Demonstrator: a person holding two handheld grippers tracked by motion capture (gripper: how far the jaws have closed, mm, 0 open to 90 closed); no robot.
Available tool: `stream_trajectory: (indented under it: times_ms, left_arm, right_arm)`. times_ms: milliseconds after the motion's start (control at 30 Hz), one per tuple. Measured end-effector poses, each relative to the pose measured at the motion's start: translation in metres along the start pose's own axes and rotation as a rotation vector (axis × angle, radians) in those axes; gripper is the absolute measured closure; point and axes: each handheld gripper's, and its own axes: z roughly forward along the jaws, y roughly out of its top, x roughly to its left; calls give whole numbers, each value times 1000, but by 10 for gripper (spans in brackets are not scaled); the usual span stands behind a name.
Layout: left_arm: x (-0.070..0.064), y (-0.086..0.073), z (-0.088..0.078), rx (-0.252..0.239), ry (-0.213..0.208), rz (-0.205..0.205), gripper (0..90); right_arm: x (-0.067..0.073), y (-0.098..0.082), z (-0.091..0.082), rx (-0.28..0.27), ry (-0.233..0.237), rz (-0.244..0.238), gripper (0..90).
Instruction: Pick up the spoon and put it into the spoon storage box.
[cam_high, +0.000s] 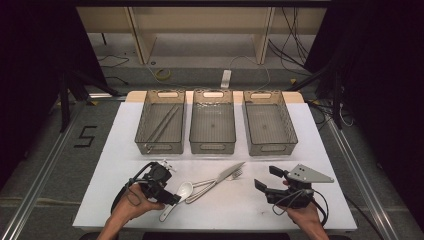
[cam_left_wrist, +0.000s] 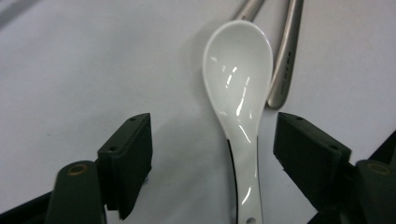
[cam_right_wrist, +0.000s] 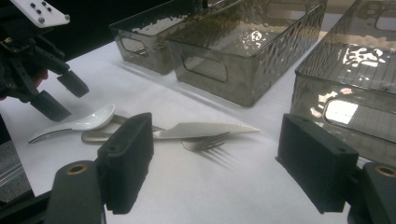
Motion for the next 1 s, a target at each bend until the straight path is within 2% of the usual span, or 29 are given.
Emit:
stream_trajectory:
  times_ms: [267, 433, 533, 633, 800, 1000]
  left_arm:
    - [-6, -4, 6, 47, -32, 33, 458]
    - [-10, -4, 10, 70, -30, 55, 533]
    - [-12, -4, 13, 77, -22, 62, 578]
    - [-14, -3, 15, 100, 4, 87, 618]
    - [-16, -3, 15, 98, 39, 107, 691]
    - [-13, -3, 15, 95, 20, 102, 714]
  right_arm:
    - [3, 1, -1, 3, 0, -13, 276]
    - [3, 1, -1, 3, 1, -12, 276]
    - [3, 1, -1, 3, 1, -13, 276]
    - [3, 1, -1, 2, 0, -14, 276]
    - [4, 1, -1, 2, -2, -14, 276]
    - [3, 1, -1, 2, -4, -15, 276]
